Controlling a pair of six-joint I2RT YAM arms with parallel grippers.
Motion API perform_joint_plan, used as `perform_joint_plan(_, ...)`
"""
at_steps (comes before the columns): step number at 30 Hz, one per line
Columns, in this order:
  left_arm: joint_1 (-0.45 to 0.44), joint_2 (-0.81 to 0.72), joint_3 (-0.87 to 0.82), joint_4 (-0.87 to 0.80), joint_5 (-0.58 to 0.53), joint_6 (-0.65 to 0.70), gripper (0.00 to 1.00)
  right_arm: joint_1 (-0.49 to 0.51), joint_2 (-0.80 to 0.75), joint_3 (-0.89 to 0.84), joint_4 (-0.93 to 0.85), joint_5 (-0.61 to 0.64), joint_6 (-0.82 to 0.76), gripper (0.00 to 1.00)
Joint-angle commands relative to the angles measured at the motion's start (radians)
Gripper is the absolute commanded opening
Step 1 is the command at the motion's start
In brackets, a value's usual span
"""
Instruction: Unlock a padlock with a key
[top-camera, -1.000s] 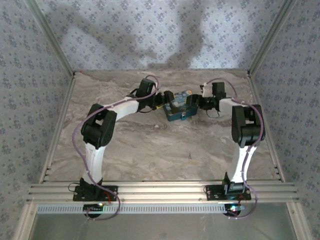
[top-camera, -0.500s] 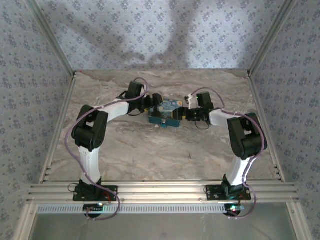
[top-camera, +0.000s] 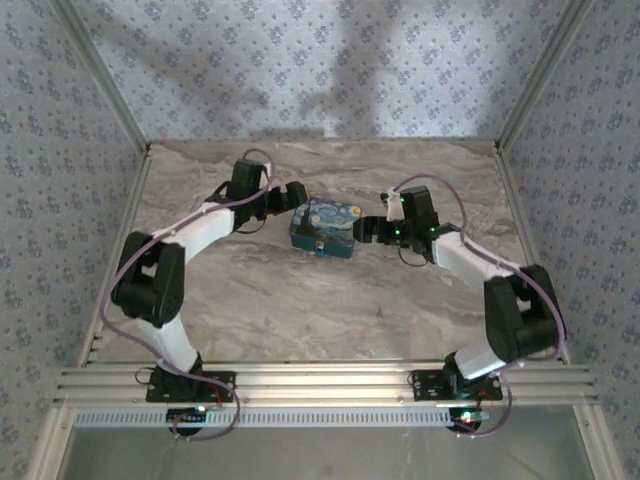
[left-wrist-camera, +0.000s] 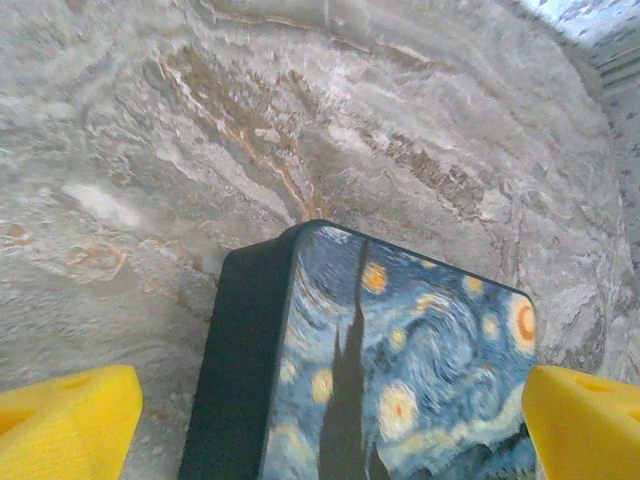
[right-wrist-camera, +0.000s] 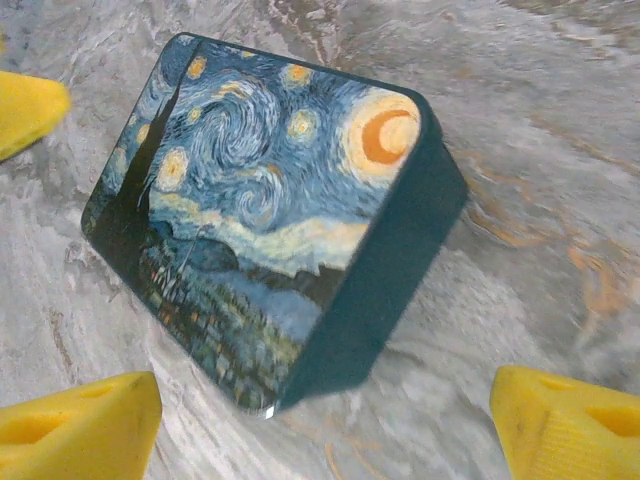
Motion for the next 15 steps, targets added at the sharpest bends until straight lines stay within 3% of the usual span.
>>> perform_joint_plan(1,-0.015,-0.131,-0.080,-0.001,-0.066,0.049,0.98,0.016,-0.112,-0.042,-0.210,0.137,0.039,0.87)
perform_joint_plan(9,-0.141,-0.360,-0.253,0.056,-0.132,0.061,0.98,0.103,-0.302,-0.197,-0.430,0.156,0.154,0.76)
perform_joint_plan(15,-0.256,-0.396,-0.311,0.169,-0.164,0.046,0.98,0.172,-0.363,-0.326,-0.444,0.128,0.276,0.69)
